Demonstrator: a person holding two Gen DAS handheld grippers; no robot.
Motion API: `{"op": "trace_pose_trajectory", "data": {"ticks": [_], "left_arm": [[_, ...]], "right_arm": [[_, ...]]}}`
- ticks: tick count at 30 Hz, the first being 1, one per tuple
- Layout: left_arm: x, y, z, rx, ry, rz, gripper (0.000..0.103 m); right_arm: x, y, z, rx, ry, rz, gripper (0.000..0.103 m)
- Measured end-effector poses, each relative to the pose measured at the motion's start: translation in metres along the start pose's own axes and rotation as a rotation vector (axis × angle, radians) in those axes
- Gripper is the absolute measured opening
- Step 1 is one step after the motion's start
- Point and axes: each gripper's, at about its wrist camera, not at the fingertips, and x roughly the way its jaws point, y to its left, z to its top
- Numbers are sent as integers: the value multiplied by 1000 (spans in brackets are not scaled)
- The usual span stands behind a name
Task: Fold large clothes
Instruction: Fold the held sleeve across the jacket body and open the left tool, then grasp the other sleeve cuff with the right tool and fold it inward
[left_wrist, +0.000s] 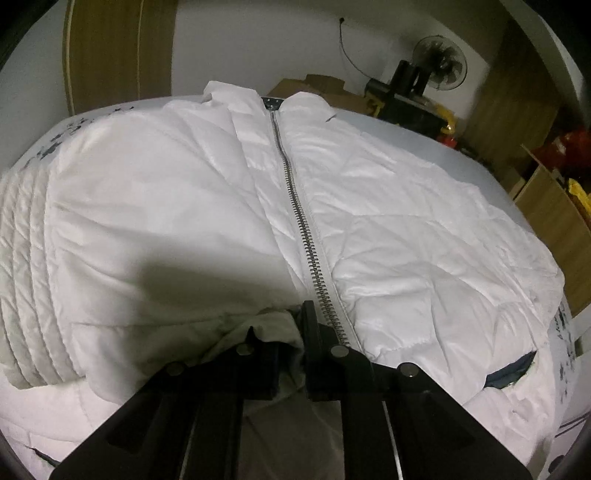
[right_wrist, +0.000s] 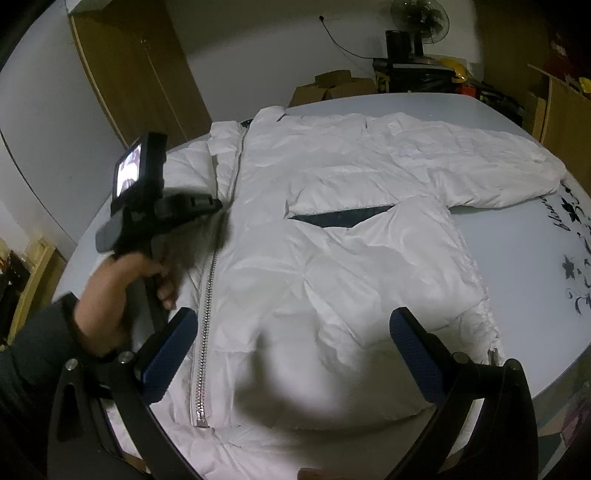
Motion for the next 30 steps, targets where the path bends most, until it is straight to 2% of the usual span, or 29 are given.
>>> {"op": "trace_pose_trajectory", "data": {"ticks": [4,5,6,8,9,11,14,17,18,19,21,23,25,28,30], "left_arm": [[-9,7,-12,30,-12,-10,12],[-12,6,-13,33,-21,-32,22],[-16,4,-14,27,-31,-85,33],[-28,4,-20,18,-34,-204,102],[-45,5,-24,10,-58,-266,103],[-80,11,-32,-3,-128,-304,103],[-138,40,-47,-48,-227,-303,103],[-203,92,-67,-149,-331,-157,103],[-219,107,-74,-180,-356,-106,103],[-238,126,-84,-233,-389,-47,103],[-266,156,-104,-333,-434,21,103],[-286,183,-126,-443,-452,55,103],[-292,201,-140,-513,-436,41,103],[-290,216,-155,-552,-388,3,103],[-286,221,-162,-551,-370,-1,103]], "right_arm": [[1,1,0,9,-3,11,103],[-1,2,1,9,-7,11,103],[-4,2,3,10,-19,12,103],[-14,1,9,16,-68,10,103],[-23,1,13,15,-115,6,103],[-36,3,22,-7,-185,-10,103],[-46,18,41,-91,-217,-40,103],[-41,50,62,-201,-139,-16,103],[-32,69,72,-240,-83,-1,103],[-27,82,78,-263,-58,13,103],[-9,126,88,-363,-24,52,103],[18,179,93,-488,-4,22,103],[52,223,96,-562,24,6,103],[108,276,84,-662,101,-10,102],[140,301,72,-720,135,-52,99]]}}
